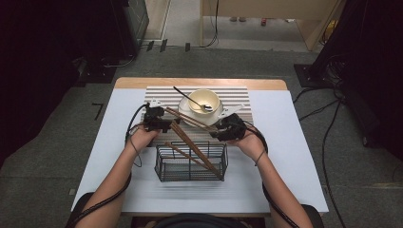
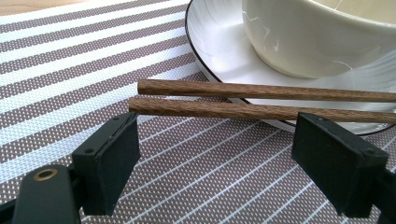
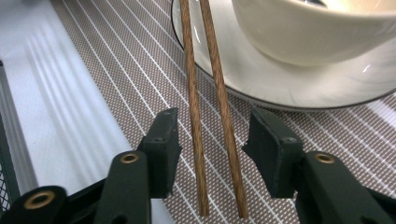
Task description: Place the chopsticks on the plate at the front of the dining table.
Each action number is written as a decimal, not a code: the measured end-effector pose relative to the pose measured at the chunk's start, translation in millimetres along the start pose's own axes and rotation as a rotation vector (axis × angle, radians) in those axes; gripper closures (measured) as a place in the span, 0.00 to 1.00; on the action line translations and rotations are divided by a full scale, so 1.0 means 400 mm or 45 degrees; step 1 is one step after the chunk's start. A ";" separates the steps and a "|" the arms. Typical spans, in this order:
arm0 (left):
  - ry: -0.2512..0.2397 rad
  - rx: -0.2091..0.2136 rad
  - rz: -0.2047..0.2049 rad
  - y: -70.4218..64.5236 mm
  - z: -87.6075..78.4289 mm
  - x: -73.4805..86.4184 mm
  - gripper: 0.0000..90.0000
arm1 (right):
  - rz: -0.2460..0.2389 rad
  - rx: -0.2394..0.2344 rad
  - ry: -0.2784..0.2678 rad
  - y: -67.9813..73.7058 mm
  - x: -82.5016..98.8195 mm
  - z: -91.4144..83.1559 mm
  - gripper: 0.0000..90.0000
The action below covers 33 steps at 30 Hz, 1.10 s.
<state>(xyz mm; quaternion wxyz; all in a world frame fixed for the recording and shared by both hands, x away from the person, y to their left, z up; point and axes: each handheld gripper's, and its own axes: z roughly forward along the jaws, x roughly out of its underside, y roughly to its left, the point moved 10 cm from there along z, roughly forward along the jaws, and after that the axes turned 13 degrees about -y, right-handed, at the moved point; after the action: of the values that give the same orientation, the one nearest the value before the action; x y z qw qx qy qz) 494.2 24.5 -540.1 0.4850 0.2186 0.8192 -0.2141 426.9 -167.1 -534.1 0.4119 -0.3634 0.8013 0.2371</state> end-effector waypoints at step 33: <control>-0.021 0.009 0.009 -0.021 0.017 -0.002 0.17 | 0.094 -0.007 0.023 0.009 0.003 0.031 0.88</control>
<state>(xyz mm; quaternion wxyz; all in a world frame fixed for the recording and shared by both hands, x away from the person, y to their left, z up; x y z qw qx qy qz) 494.7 13.9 -541.2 0.4917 0.2216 0.8137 -0.2170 429.7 -157.0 -541.4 0.3945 -0.3369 0.8172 0.2511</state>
